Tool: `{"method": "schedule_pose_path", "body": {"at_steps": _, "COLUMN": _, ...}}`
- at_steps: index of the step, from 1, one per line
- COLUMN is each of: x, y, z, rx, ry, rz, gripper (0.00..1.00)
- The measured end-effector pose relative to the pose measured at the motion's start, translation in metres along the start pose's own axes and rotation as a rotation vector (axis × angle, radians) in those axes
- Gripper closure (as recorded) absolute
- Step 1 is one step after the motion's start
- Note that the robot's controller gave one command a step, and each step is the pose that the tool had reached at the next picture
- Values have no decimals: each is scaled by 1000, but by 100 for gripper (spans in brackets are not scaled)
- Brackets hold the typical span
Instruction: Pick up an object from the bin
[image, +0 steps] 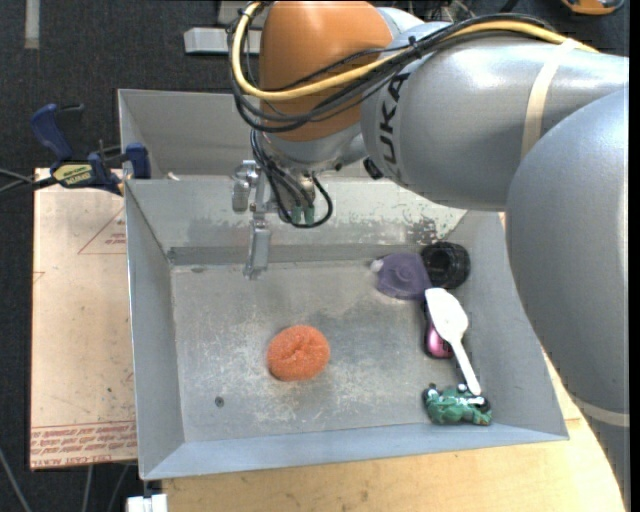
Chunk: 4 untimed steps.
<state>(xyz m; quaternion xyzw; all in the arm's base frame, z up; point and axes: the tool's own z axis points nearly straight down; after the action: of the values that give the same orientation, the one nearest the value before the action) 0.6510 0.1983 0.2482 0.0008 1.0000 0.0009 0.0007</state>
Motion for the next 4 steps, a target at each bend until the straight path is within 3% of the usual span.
{"method": "schedule_pose_path", "body": {"at_steps": 1, "x": 0, "y": 0, "z": 0, "rx": 0, "ry": 0, "rz": 0, "gripper": 0}}
{"method": "schedule_pose_path", "body": {"at_steps": 2, "x": 21, "y": -18, "z": 31, "rx": -1, "ry": -5, "rz": -96, "gripper": 0}}
{"method": "schedule_pose_path", "body": {"at_steps": 3, "x": 40, "y": -34, "z": 87, "rx": -1, "ry": -4, "rz": -335, "gripper": 0}}
{"method": "schedule_pose_path", "body": {"at_steps": 4, "x": 60, "y": -55, "z": 125, "rx": -1, "ry": -3, "rz": -426, "gripper": 0}}
